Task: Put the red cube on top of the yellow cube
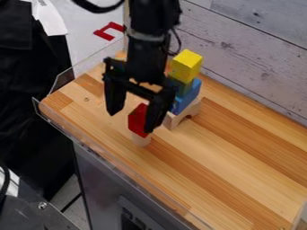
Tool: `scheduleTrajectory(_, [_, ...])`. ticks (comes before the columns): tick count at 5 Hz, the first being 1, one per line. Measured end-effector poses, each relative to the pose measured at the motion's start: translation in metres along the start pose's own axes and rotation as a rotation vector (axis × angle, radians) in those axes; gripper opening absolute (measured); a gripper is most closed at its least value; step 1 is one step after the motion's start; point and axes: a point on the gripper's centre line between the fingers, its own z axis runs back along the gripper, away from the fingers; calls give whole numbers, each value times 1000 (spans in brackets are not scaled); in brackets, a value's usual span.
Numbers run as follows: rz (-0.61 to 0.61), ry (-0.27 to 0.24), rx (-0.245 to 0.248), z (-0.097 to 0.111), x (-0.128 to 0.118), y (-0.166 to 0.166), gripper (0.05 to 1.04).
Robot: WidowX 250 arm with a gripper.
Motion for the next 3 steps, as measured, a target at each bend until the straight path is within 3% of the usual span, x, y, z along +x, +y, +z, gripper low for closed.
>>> scheduleTrajectory(2, [23,43,26,-11,12,3,967])
scheduleTrajectory(3, [32,42,11,-12,15,1,691])
